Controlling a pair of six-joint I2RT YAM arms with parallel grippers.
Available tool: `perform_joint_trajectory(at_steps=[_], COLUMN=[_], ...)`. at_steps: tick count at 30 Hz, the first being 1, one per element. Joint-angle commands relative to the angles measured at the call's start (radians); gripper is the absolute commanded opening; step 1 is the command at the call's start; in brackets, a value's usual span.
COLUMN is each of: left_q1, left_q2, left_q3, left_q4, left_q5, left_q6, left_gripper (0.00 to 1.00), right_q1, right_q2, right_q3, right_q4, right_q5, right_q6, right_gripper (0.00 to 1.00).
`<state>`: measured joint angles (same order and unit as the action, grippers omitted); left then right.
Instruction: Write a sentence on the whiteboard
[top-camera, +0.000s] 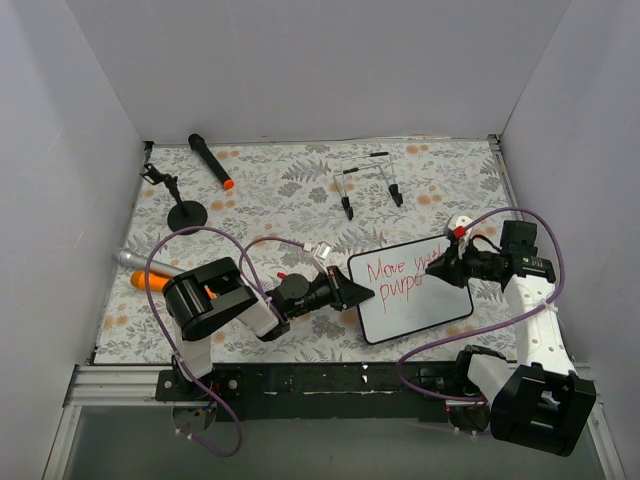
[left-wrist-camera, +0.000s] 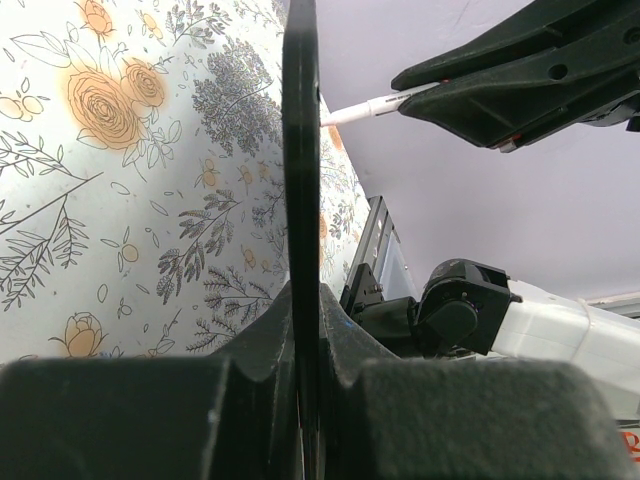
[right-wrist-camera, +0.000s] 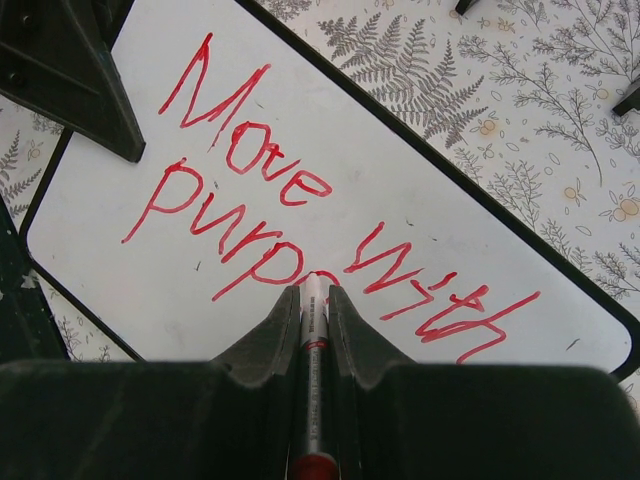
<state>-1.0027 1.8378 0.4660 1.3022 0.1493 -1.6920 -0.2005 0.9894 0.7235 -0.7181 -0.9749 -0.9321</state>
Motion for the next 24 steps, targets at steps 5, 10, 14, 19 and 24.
perform_joint_trajectory(at_steps=[5, 10, 14, 19, 24], left_q1=[-0.011, -0.01, -0.01, -0.01, -0.01], left_q2=[-0.006, -0.011, -0.015, -0.015, -0.02], left_q3=[0.014, 0.01, 0.007, 0.0, 0.0], left_q4=[0.154, 0.154, 0.151, 0.15, 0.147], left_q5=[0.018, 0.016, 0.01, 0.003, 0.001], left_q6=[0.029, 0.031, 0.032, 0.035, 0.035], left_gripper=[0.0, 0.0, 0.0, 0.0, 0.0], right_q1=[-0.007, -0.046, -0.088, -0.119, -0.131], right_q2=[-0.052, -0.083, -0.093, -0.103, -0.097], right_q3=[0.08, 0.083, 0.067, 0.054, 0.045], right_q4=[-0.04, -0.069, -0.073, -0.067, -0.053], right_q5=[-0.013, -0.005, 0.008, 0.002, -0.016], right_q6=[-0.005, -0.011, -0.008, 0.004, 0.029], right_gripper=[0.01, 0.01, 0.01, 0.01, 0.01])
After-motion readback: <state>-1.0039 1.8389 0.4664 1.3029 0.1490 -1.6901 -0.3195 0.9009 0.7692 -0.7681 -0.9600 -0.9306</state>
